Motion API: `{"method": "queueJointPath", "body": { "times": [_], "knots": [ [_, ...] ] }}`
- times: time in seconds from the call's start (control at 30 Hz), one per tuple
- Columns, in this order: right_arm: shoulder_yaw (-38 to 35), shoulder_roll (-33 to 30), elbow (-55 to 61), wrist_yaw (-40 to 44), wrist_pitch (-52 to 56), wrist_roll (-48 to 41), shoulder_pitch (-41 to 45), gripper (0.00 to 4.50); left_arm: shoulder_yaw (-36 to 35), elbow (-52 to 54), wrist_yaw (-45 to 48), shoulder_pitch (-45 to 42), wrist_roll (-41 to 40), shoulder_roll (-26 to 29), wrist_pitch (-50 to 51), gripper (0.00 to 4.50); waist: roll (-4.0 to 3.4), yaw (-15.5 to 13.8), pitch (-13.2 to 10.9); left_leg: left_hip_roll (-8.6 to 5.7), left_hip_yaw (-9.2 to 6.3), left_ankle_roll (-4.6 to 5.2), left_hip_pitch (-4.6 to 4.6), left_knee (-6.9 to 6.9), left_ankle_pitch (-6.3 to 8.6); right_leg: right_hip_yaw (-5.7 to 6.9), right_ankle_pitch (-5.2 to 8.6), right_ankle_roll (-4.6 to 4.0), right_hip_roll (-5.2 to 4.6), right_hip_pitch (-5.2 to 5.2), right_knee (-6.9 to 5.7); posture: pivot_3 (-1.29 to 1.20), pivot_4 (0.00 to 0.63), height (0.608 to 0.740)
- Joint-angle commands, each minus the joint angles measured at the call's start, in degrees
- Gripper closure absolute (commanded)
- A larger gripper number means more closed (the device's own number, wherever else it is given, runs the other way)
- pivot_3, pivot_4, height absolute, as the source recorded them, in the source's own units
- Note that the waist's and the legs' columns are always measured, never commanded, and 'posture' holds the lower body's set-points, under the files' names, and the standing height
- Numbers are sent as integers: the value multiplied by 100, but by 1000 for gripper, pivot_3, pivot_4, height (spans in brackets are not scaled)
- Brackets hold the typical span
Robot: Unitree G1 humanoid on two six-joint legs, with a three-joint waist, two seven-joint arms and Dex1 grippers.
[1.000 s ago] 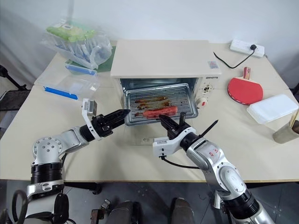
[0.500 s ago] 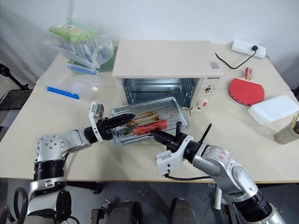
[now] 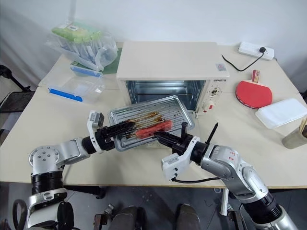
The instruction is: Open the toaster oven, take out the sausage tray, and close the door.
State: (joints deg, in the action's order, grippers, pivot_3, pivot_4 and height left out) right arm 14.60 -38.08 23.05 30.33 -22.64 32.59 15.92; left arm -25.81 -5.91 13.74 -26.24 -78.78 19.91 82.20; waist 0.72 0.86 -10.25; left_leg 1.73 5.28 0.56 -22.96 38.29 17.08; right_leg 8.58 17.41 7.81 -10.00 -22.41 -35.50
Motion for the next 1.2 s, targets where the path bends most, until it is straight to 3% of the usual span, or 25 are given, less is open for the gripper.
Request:
{"method": "queueJointPath", "body": {
  "times": [0.03,0.27,0.5,0.6,1.03,1.2],
  "knots": [
    [-194,-42,50,-57,-138,-135,98,4465,-91,286,-248,95,-520,68,32,0,0,-39,0,0,0,0,0,1,0,-1,0,0,0,0,0,0,150,740],
    [-244,-95,-77,-94,-303,-139,100,4465,-53,523,-910,518,-1699,443,-252,0,0,-69,0,0,5,0,5,2,0,-14,0,0,0,0,0,0,150,740],
    [-249,-83,-60,-68,-399,-159,40,4465,332,459,-1108,749,-2228,851,-577,0,0,-84,0,-2,10,0,12,1,0,-22,0,0,0,2,-2,0,150,740],
    [-255,-78,-70,-49,-423,-185,41,4500,491,410,-1109,788,-2345,988,-665,556,0,-80,0,-2,14,0,14,0,0,-26,0,0,1,1,-2,0,150,740],
    [-134,-153,-78,412,-641,-850,-10,4500,1247,343,-1682,849,-3216,1445,-1082,4446,0,-76,0,0,22,0,24,-4,0,-55,0,-1,10,3,-1,0,150,740],
    [-123,-160,-161,501,-779,-814,-5,4500,1298,513,-1885,1028,-3422,1510,-1267,4481,0,-77,0,1,24,0,30,-6,0,-97,0,0,24,3,0,0,150,740]
  ]
}}
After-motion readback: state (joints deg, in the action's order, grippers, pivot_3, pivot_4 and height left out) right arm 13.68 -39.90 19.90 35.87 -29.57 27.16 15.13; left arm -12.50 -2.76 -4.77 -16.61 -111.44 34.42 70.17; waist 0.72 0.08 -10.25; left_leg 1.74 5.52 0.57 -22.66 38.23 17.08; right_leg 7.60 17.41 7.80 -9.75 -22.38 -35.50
